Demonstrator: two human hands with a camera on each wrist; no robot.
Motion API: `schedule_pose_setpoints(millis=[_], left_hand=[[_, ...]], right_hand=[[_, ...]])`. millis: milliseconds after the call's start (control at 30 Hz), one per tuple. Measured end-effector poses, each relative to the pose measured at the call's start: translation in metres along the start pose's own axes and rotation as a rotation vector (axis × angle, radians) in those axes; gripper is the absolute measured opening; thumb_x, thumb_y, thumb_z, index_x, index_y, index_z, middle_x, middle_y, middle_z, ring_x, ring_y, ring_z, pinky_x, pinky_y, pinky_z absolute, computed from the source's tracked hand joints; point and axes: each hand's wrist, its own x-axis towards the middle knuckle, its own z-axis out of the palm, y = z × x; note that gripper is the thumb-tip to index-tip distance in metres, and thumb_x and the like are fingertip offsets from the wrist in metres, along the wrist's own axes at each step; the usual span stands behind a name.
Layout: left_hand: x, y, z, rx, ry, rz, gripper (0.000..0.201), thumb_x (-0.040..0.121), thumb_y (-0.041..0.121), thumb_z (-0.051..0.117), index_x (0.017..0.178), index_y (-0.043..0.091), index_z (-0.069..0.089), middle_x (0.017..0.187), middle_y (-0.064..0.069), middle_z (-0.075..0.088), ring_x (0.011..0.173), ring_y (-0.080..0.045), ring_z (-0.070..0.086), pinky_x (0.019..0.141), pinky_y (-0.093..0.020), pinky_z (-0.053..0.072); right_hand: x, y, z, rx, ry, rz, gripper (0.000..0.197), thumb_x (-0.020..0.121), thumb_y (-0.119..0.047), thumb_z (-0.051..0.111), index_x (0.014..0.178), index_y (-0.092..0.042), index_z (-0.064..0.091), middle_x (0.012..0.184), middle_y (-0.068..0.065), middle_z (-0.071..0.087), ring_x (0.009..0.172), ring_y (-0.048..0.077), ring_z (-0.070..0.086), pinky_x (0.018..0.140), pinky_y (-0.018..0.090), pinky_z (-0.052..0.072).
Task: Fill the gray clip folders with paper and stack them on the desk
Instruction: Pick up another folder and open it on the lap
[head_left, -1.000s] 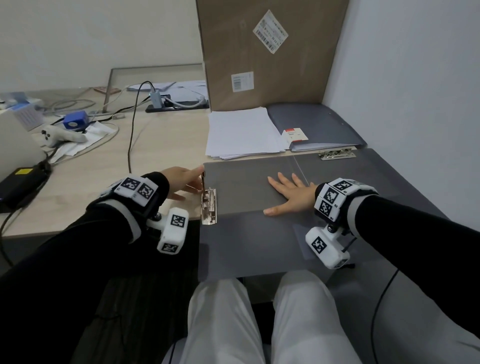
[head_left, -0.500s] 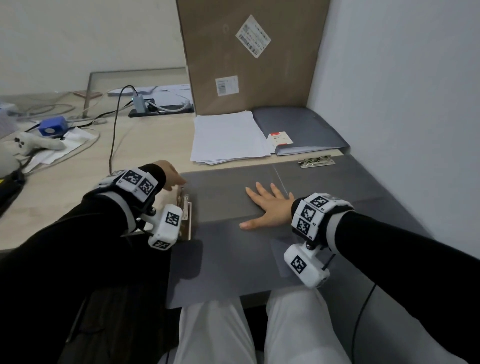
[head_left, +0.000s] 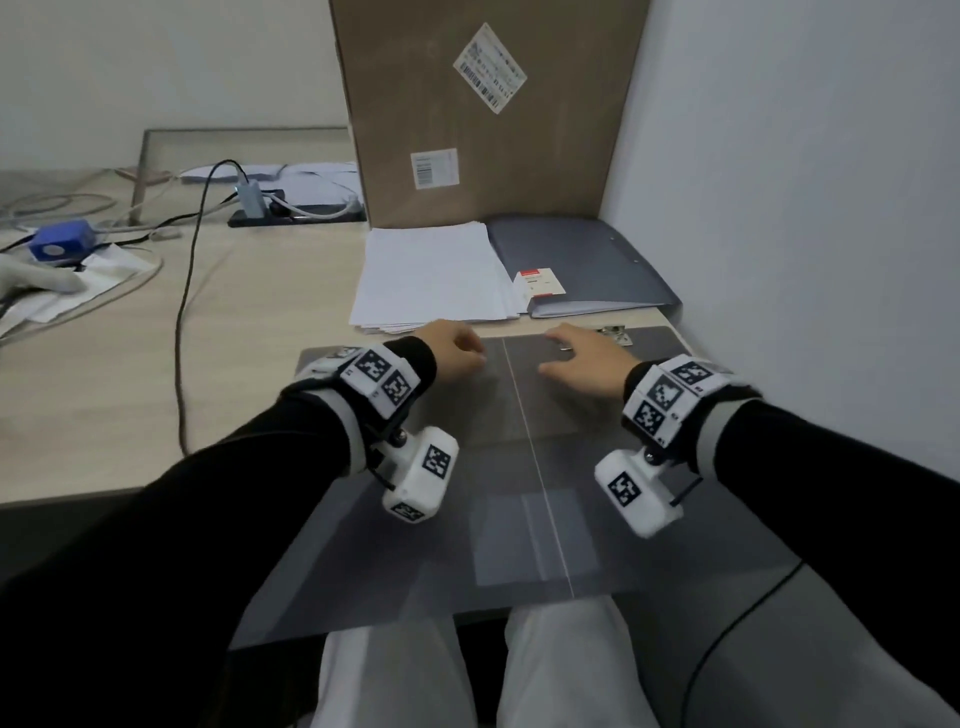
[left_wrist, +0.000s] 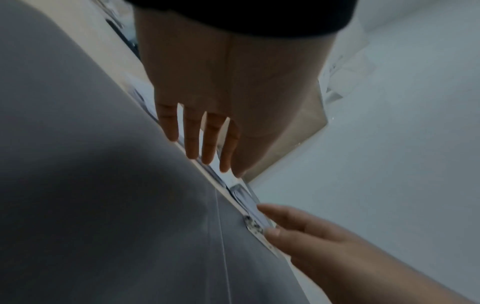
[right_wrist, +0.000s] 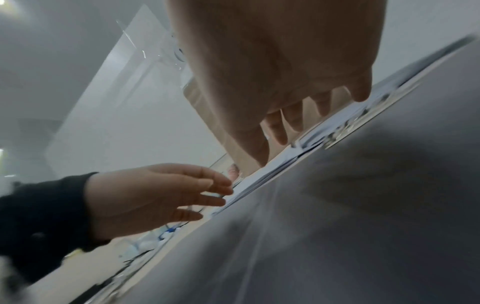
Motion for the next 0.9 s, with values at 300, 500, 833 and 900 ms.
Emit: schedule_pose_setpoints(millis=[300,500,833,900], left_hand=[[0.036,0.021,0.049,0.419,-0.272,0.019,0.089,0.078,0.063,0.055,0.15,0.035,0.01,0.162,0.005,-0.002,0.149,-0.028,-0.004,0.117,-0.058,0.007],[0.042,0.007,0.051,0.486,-0.312,0.06,0.087,0.079,0.072,0.041,0.148,0.045,-0.004,0.16,0.013,-0.014,0.149,-0.022,-0.011,0.113,-0.066,0.002],[0.044,0.006,0.053,0.503,-0.316,0.05,0.083,0.081,0.072,0.037,0.147,0.046,-0.007,0.159,0.013,-0.016,0.149,-0.021,-0.013,0.112,-0.064,0.002],[0.044,0.007,0.053,0.507,-0.317,0.045,0.083,0.081,0.072,0.036,0.147,0.046,-0.007,0.159,0.013,-0.016,0.149,-0.021,-0.013,0.112,-0.064,0.002]], right_hand=[[0.041,0.031,-0.01,-0.22,-0.13,0.088,0.074,0.088,-0.041,0.056,0.151,-0.023,0.02,0.161,0.0,0.011,0.148,0.034,0.005,0.119,0.049,0.013],[0.057,0.037,-0.005,-0.357,-0.166,0.033,0.069,0.092,-0.052,0.043,0.15,-0.028,0.016,0.162,-0.005,0.006,0.149,0.028,0.005,0.118,0.053,0.015],[0.062,0.043,-0.003,-0.424,-0.251,0.026,0.066,0.094,-0.057,0.031,0.151,-0.037,0.005,0.162,-0.005,-0.008,0.149,0.026,-0.006,0.117,0.058,0.005],[0.06,0.043,-0.002,-0.405,-0.263,0.031,0.065,0.094,-0.057,0.031,0.151,-0.038,0.005,0.162,-0.005,-0.01,0.149,0.026,-0.008,0.116,0.059,0.003]])
